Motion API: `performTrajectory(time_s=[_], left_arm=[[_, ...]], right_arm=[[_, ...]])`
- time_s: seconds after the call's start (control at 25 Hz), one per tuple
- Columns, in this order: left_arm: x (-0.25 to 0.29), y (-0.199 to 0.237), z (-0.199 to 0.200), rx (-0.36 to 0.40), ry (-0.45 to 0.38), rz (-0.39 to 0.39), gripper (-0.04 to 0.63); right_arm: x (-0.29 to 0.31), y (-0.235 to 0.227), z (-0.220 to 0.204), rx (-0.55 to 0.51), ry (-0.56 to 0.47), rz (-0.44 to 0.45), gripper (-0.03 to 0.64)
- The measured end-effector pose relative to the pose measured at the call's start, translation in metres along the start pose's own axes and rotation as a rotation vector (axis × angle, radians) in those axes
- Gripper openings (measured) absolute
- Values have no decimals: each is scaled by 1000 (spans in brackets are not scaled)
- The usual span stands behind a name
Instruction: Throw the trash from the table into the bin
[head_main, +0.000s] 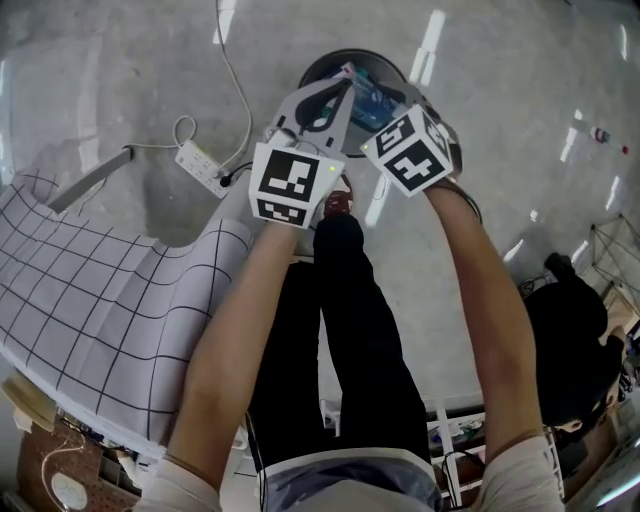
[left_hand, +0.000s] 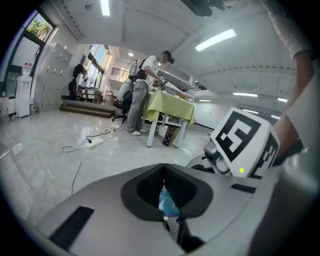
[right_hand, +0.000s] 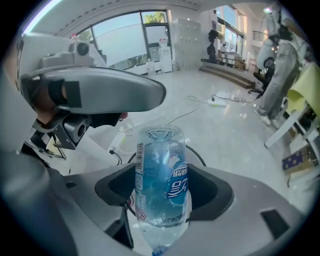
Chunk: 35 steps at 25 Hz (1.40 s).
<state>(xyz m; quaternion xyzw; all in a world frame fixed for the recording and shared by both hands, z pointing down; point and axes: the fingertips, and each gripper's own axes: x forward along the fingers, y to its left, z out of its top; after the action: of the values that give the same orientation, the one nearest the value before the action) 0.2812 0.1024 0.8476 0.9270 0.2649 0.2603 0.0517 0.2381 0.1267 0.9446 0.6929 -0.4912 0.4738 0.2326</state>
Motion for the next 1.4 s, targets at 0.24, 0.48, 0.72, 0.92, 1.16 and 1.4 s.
performTrajectory(time_s=[0.24, 0.48, 0.72, 0.92, 1.16, 1.4], left_arm=[[-2, 10, -22, -8, 41, 10, 6], [-3, 13, -38, -39, 56, 21, 6], [2, 16, -51, -64, 68, 36, 6], [8, 23, -61, -102, 78, 58, 6], [13, 24, -72, -122, 87, 61, 6], [12, 24, -82, -154, 96, 74, 6]], right_arm=[[24, 1, -7, 32, 46, 13, 304], [50, 5, -12, 42, 86, 26, 304], [68, 3, -15, 61, 101, 42, 304], [79, 4, -21, 61, 107, 58, 304], [84, -2, -32, 31, 110, 28, 302], [88, -2, -40, -4, 119, 18, 302]])
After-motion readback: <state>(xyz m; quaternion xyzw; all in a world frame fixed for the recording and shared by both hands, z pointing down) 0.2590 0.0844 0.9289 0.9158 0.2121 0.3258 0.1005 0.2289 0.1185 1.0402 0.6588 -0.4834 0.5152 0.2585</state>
